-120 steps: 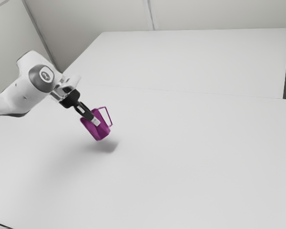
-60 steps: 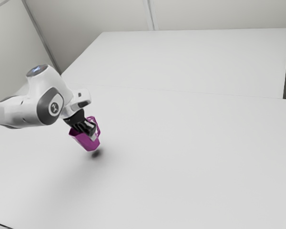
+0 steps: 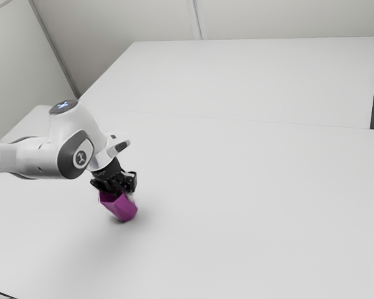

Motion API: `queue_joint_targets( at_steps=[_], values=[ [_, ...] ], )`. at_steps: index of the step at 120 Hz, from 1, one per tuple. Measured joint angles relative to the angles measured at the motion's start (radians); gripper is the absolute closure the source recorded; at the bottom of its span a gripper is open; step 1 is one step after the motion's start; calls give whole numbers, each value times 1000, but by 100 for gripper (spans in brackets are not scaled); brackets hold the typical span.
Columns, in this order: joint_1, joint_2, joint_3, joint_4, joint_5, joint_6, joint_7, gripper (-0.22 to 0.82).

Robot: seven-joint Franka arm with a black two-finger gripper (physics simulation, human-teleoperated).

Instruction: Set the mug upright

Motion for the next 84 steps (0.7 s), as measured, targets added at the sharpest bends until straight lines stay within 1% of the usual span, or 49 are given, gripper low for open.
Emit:
queue_joint_targets(
  at_steps=[11, 23, 38, 57, 62, 67, 77, 84],
  values=[
    [0, 1, -1, -3, -4, 0, -39, 35],
    [1, 1, -1, -3, -6, -1, -75, 23],
    [1, -4, -1, 2, -7, 1, -112, 13],
    [0, -28, 0, 66, -6, -3, -138, 7],
    [0, -31, 1, 117, 1, -23, -141, 6],
    [0, -29, 2, 211, 23, -73, -144, 5],
    [-1, -28, 0, 447, 60, -239, -139, 4],
    [-3, -22, -3, 584, 75, -362, -117, 4]
  ],
)
